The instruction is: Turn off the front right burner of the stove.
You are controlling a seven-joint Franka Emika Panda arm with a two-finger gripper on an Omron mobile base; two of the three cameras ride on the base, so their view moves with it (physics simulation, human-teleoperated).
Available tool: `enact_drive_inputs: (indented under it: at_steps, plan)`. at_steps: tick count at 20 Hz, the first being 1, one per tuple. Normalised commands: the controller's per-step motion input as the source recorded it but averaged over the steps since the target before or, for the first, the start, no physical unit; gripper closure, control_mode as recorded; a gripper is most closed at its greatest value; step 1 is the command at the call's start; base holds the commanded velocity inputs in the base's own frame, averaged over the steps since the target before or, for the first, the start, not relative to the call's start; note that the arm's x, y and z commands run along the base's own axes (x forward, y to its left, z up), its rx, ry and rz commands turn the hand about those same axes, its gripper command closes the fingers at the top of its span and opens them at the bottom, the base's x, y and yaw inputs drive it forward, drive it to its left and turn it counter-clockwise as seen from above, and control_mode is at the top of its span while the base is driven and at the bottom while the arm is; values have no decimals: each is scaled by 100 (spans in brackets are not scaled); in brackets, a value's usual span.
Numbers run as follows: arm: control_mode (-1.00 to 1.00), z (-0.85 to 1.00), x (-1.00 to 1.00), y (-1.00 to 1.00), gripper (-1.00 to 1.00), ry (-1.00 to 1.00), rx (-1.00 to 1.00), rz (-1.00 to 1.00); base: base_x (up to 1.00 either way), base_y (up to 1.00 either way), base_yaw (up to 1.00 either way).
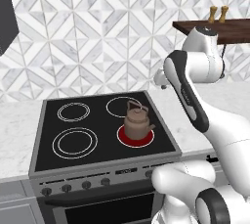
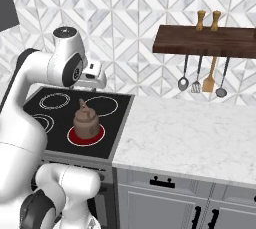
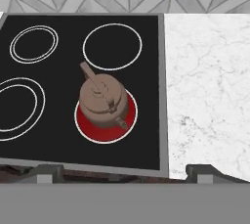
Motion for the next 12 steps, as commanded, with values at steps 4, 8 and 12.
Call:
enact_drive_inputs:
  at_steps: [4,8,12]
  plan:
    - [-100,0,-3,0,-100,0,0,0,0,0,0]
    - [-100,-38,-37,74,-100,7,-23,9,0,0,0]
    - [-100,-78,-63,100,-100,14,-48,19,0,0,0]
